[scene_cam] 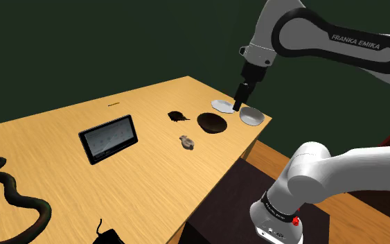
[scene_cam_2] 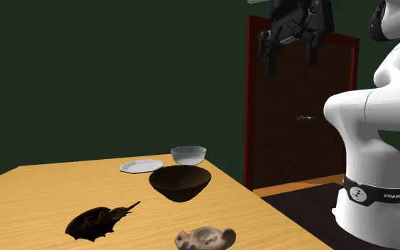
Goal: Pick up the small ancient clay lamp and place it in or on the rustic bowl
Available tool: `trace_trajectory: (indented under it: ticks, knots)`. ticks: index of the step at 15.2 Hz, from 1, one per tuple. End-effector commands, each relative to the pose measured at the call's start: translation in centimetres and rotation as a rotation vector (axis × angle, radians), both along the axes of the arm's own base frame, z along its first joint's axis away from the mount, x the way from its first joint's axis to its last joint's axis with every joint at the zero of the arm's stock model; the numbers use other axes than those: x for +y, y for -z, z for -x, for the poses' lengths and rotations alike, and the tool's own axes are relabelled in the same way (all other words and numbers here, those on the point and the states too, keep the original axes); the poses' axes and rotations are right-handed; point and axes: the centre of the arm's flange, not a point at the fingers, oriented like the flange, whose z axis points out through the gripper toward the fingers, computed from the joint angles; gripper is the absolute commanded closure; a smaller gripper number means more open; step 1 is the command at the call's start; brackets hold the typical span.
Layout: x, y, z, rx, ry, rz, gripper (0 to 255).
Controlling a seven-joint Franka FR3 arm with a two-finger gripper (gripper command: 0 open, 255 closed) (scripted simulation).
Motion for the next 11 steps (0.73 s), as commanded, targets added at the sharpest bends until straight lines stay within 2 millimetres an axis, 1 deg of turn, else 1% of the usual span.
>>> trace_trajectory:
  ticks: [1,11]
  knots:
    - [0.0,0.0,0.0,0.0,0.0,0.0,0]
    - [0.5,10.7,-7.9,0.014,0.024,0.015,0]
